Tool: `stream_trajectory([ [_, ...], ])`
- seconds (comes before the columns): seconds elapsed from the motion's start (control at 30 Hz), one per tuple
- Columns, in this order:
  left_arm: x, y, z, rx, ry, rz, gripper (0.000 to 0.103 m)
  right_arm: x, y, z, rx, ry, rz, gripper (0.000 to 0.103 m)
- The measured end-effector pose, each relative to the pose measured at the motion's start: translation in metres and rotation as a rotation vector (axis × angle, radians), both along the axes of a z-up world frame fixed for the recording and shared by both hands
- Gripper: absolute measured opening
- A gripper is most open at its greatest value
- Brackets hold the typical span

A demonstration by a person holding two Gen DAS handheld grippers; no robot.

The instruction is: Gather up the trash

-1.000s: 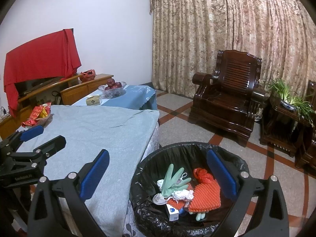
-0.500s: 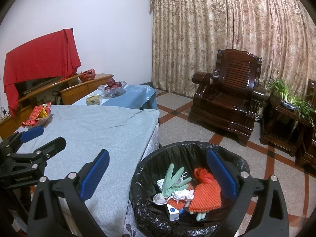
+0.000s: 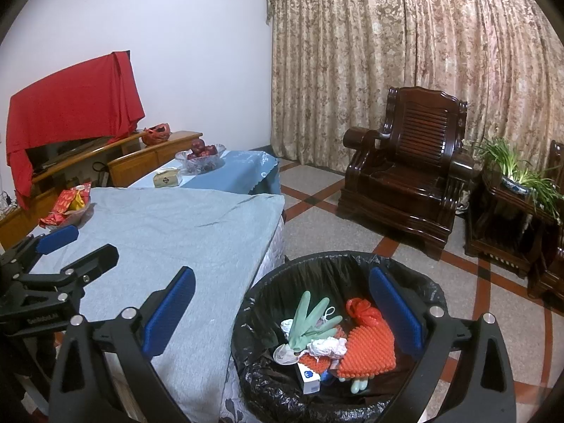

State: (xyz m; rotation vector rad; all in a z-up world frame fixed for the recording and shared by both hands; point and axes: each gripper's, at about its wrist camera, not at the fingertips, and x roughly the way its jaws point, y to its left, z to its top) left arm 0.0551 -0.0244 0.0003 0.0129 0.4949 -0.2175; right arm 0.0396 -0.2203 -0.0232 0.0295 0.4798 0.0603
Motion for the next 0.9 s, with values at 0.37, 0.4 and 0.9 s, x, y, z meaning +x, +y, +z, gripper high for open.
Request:
stream_trajectory([
  [0.37,0.0008,0.0010,-0.0011,0.002,0.000,0.000,0.097,0.0004,0.0007,-0.0005,-0.003,-0.001,0.000,0.097],
  [0.4,0.0009,0.0013,-0.0011,0.001,0.000,0.000,0.097,0.0007,0.0007,-0.0011,-0.002,-0.002,0.000,0.097],
  [0.9,0.0007,0.0004,-0.0020,0.003,0.002,0.001,0.098,0.0012,0.0013,-0.0015,-0.002,0.000,0.000,0.097],
])
